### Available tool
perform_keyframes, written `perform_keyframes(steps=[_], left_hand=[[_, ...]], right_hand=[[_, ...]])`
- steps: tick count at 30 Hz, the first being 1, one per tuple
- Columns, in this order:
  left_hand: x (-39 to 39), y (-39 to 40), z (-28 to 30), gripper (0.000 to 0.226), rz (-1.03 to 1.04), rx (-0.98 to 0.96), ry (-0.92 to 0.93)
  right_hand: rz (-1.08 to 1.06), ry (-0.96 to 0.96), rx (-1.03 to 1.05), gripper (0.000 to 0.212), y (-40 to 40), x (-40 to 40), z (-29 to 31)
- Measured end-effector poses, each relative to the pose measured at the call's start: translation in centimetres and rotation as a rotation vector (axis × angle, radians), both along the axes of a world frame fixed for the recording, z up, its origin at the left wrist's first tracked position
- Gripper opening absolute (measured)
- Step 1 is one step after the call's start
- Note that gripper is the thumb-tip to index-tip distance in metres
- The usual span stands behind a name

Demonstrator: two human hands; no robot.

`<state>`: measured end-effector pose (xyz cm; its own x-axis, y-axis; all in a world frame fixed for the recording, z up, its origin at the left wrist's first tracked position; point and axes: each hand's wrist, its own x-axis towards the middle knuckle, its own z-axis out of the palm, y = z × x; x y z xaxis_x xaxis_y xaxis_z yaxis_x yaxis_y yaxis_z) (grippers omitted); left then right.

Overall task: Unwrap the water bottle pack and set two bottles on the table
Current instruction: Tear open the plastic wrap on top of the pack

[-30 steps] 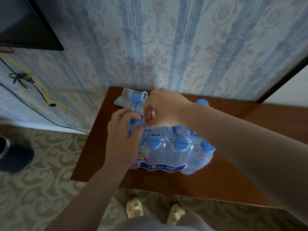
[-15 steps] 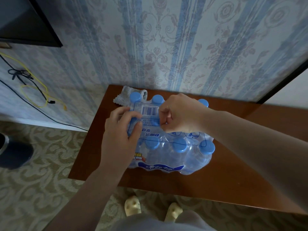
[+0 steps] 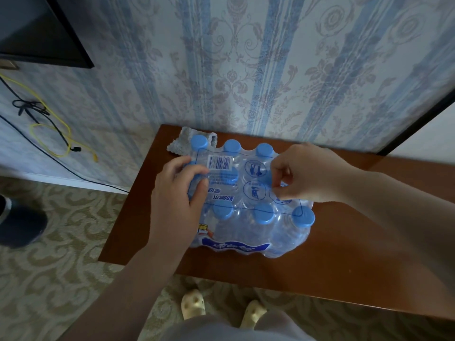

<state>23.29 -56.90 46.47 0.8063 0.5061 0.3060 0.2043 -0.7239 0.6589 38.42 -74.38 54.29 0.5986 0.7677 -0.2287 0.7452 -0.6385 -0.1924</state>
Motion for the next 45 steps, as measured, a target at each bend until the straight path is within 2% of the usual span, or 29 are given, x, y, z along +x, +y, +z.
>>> perform_keyframes(steps=[2, 4, 6, 11, 15, 17, 24, 29, 35, 38, 41, 43, 44, 45], left_hand=[[0.0, -0.3, -0.1, 0.021, 0.002, -0.035, -0.009], [0.1, -0.5, -0.2, 0.023, 0.027, -0.04, -0.011], [0.1, -0.6, -0.3, 0.024, 0.041, -0.047, -0.022], [0.2, -0.2, -0.8, 0.019, 0.035, -0.057, -0.051], [0.2, -0.2, -0.9, 0.021, 0.035, -0.02, -0.047], [0.2, -0.2, -0.8, 0.022, 0.031, -0.015, -0.051], [-0.1, -0.4, -0.3, 0.024, 0.011, 0.005, -0.056], [0.0, -0.3, -0.1, 0.025, 0.01, 0.003, -0.028], [-0.1, -0.4, 0.0, 0.024, 0.014, -0.011, -0.01], [-0.2, -0.6, 0.7, 0.022, 0.044, -0.011, 0.03], [-0.4, -0.6, 1.4, 0.021, 0.061, 0.132, -0.003], [-0.4, -1.2, 1.7, 0.017, -0.05, 0.224, -0.042], [-0.3, -1.7, 1.7, 0.015, -0.117, 0.258, -0.044], [-0.3, -2.3, 1.7, 0.016, -0.171, 0.286, -0.027]], right_hand=[[-0.01, 0.005, 0.033, 0.013, -0.2, 0.0, 0.2], [-0.021, 0.101, 0.183, 0.004, 0.9, -0.6, 0.4], [0.007, 0.161, 0.305, 0.009, 2.9, -1.9, 0.1], [0.125, 0.036, 0.227, 0.022, 7.4, -4.8, -2.1], [0.206, -0.211, 0.169, 0.018, 7.0, -5.2, -2.4], [0.218, -0.266, 0.166, 0.017, 6.0, -4.9, -2.4], [0.182, -0.325, 0.127, 0.004, 3.5, -5.4, -2.4], [0.117, -0.33, 0.12, 0.008, 2.1, -5.0, -3.2], [-0.008, -0.348, 0.149, 0.029, -0.5, -5.0, -3.2], [-0.028, -0.362, 0.166, 0.026, -0.7, -5.2, -2.9], [-0.046, -0.241, 0.222, 0.018, -0.2, -4.3, -2.5], [-0.123, -0.041, 0.367, 0.01, 0.3, -3.2, -2.6], [-0.153, 0.0, 0.467, 0.004, 0.5, -2.6, -2.7], [-0.164, -0.004, 0.516, 0.012, 0.7, -2.0, -2.7]])
